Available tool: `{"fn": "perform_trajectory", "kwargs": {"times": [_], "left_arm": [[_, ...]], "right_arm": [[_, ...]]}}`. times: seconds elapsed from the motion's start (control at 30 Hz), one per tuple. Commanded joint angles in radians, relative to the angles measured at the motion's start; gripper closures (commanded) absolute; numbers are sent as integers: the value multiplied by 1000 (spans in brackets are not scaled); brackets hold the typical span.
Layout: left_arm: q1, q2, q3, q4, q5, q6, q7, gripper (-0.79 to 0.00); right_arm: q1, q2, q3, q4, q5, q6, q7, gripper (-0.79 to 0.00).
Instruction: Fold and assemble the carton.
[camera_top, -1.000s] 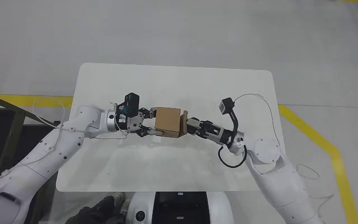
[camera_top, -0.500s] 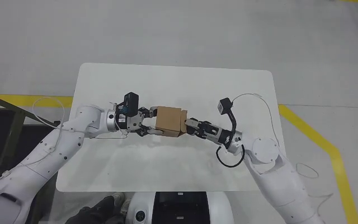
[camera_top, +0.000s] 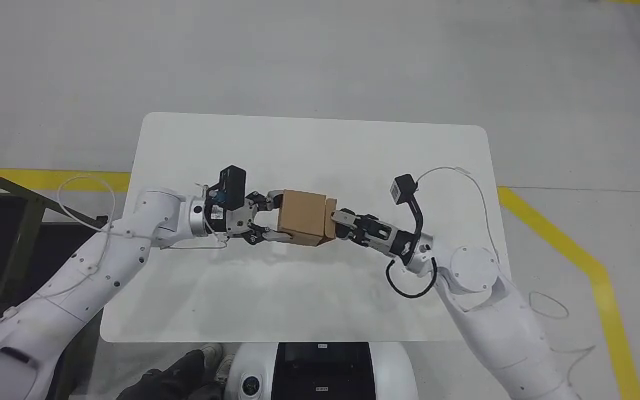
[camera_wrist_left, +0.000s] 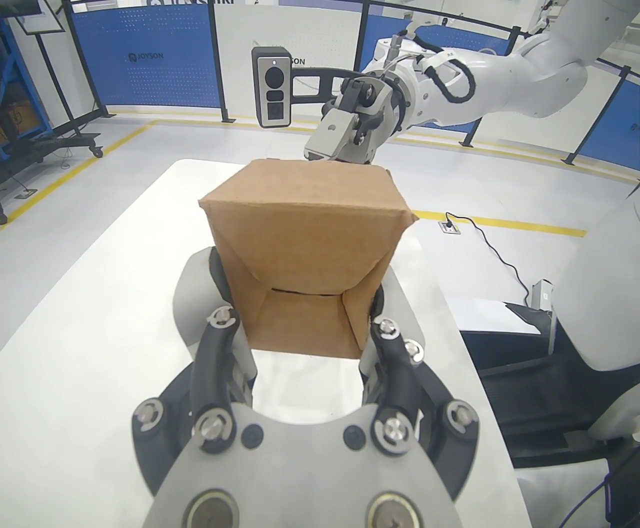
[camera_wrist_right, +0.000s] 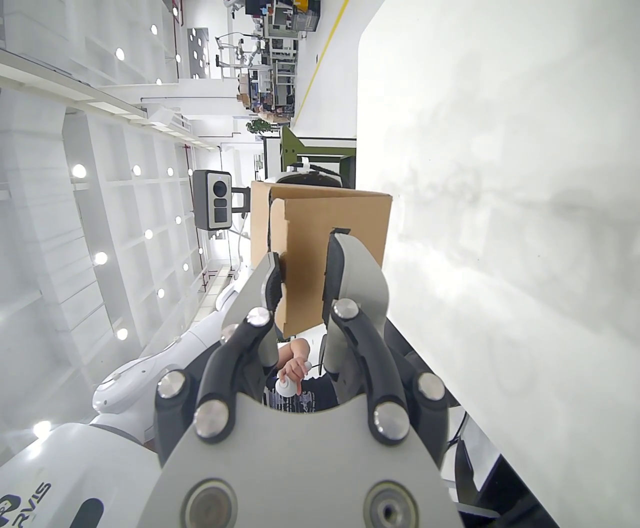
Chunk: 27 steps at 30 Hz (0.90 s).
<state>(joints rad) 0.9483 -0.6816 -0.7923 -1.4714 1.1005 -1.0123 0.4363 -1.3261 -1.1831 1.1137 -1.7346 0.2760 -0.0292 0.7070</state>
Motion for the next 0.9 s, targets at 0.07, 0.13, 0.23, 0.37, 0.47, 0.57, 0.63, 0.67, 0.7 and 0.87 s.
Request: {"fn": "perform_trajectory", "kwargs": {"times": [0.07,0.13,0.23,0.37,0.47,0.57,0.63,0.67,0.7,0.87], "left_arm": [[3,0,-3,-3,4,0,6,-508],[5,0,-4,-3,5,0,9,-505],[7,0,-6,-3,7,0,10,-502],[9,-1,-6,-5,9,0,12,-505],[9,-1,-5,-9,14,0,6,-502],[9,-2,-3,-11,20,0,0,-502],[9,-3,-4,-12,22,0,-3,-502],[9,-4,-4,-12,22,0,-3,-505],[9,-4,-4,-12,22,0,-3,-499],[11,-5,-7,-11,23,0,-5,-499]], "right_arm": [[1,0,-2,-2,1,4,-7,-151],[0,-1,-3,-3,0,6,-12,-145],[-1,-1,-3,-4,1,7,-16,-139],[-2,-1,-4,-7,2,13,-27,-132],[0,-2,-8,-12,-3,20,-39,-120],[0,-3,-12,-18,-22,36,-66,-105],[-2,-4,-16,-24,-31,45,-80,-102],[-3,-4,-16,-26,-34,48,-86,-99],[-4,-4,-16,-28,-38,52,-94,-99],[-13,-5,-16,-43,-54,63,-129,-105]]}}
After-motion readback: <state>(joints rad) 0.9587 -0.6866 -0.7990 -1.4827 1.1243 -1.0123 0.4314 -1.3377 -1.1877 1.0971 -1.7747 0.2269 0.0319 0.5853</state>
